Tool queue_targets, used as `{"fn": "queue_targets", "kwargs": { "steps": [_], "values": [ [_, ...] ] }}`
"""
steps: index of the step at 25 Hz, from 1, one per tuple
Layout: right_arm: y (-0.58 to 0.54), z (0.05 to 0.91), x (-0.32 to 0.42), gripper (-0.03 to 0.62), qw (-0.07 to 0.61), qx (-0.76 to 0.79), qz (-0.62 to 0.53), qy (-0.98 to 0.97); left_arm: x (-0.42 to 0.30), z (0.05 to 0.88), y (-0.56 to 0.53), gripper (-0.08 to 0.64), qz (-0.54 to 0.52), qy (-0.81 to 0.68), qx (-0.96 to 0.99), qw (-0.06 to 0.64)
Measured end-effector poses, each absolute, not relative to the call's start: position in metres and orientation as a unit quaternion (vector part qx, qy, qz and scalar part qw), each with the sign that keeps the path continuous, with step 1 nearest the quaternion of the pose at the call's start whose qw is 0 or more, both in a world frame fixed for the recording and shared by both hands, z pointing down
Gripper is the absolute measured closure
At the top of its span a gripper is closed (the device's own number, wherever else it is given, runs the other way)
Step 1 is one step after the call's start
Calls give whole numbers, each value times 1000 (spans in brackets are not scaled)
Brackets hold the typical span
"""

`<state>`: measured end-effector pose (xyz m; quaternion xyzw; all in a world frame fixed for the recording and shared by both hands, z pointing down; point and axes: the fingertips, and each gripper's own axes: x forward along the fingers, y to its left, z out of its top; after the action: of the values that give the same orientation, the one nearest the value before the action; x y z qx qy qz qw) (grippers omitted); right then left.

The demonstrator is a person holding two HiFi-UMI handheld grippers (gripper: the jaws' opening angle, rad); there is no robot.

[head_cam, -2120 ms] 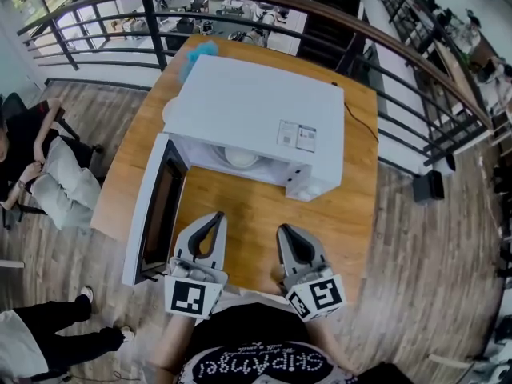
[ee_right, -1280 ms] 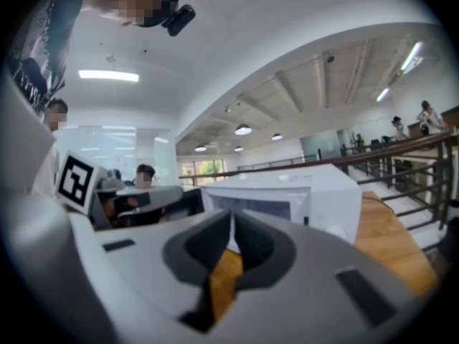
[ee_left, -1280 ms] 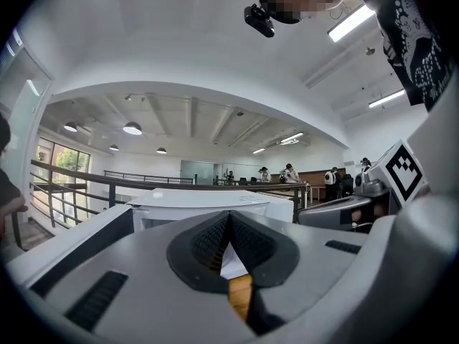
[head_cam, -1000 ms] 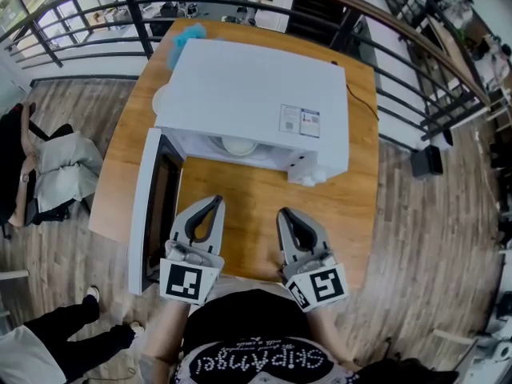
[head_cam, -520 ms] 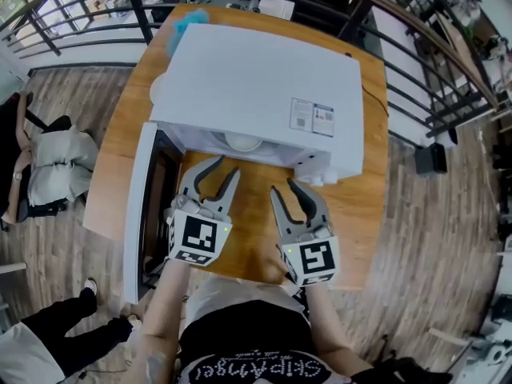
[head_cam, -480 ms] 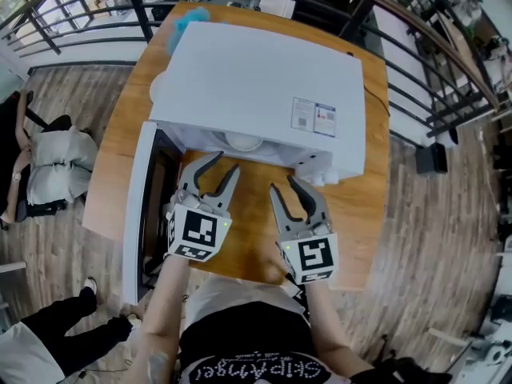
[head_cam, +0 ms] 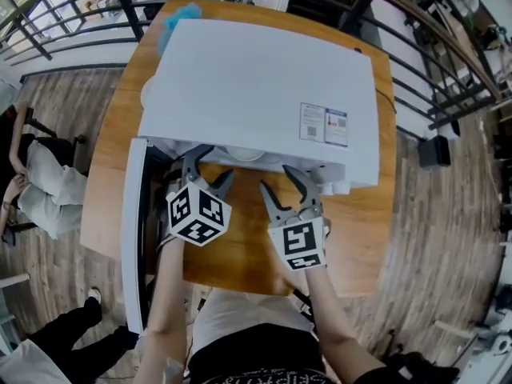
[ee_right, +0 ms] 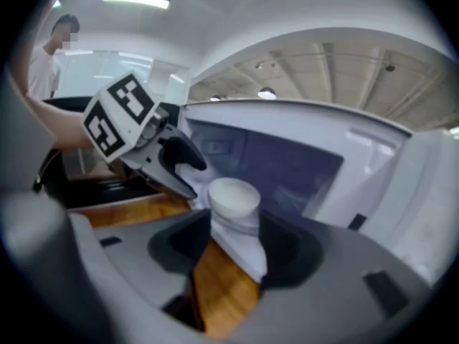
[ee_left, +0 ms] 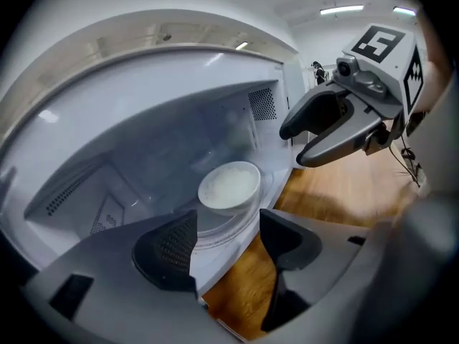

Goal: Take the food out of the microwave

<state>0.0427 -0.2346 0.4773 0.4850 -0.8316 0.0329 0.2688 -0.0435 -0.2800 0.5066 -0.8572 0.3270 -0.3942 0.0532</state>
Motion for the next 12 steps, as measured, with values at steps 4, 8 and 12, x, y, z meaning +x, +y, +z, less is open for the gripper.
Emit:
{"fn": "queue_targets", "kwargs": {
  "steps": [4, 8, 12],
  "values": [
    [-253, 492, 35, 360, 288, 483, 41, -826, -39, 519, -291, 255, -407, 304, -860, 43],
    [-267, 507, 33, 333, 323, 487, 46, -810, -35, 527, -298, 245, -407, 294, -864, 29],
    [-275, 518, 31, 328, 356, 490, 54, -793, -32, 533, -302, 244, -410, 284, -866, 25]
  ]
}}
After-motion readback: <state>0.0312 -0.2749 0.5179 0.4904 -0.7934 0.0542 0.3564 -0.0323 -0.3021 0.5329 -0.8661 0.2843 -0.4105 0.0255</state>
